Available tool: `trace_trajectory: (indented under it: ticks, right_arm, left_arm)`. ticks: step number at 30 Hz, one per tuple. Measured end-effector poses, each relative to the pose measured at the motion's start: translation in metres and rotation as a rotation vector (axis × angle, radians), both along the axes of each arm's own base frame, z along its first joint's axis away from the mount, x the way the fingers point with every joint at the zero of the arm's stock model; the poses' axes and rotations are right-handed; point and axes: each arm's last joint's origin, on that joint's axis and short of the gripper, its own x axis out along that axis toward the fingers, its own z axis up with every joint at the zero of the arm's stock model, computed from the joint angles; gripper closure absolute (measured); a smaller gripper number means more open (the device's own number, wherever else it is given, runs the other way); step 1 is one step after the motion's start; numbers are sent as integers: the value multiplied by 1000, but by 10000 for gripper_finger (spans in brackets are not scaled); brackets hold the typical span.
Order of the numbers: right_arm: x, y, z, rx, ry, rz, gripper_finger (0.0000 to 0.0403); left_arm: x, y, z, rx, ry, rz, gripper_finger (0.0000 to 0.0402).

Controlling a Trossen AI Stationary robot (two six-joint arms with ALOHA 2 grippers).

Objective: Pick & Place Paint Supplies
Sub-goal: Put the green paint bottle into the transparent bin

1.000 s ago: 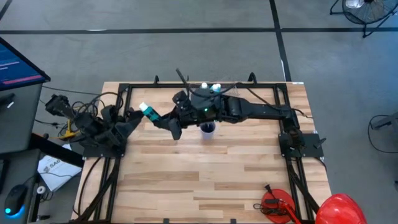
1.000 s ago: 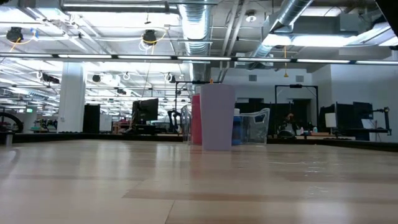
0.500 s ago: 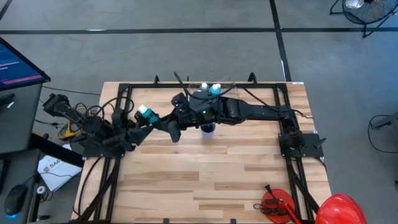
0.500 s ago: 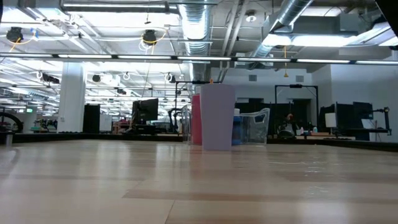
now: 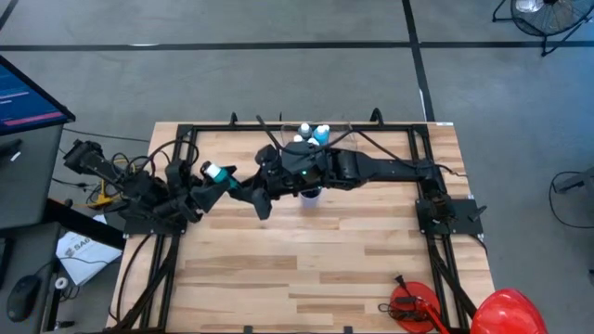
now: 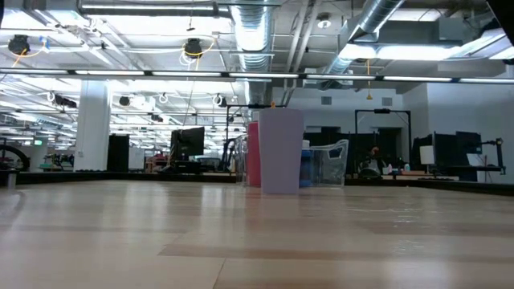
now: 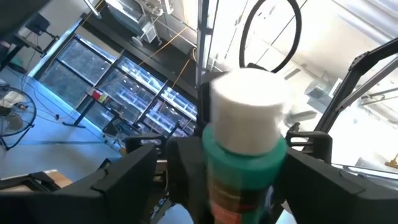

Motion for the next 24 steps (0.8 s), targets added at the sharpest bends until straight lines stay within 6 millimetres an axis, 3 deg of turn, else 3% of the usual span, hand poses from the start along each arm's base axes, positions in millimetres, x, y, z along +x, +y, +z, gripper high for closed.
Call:
trace_trajectory:
  ticks: [8,17,24]
  right_arm:
    - [0,0,0,-7,1,5,271]
    - [0,-2,-3,-12,32,4,266]
    - [-1,-9,-7,20,77,113,235]
  left_arm:
    - [0,0,0,-1,1,-2,167]
    - [1,-1,-1,2,4,-10,284]
    - [2,-4,-4,-8,30,-40,289]
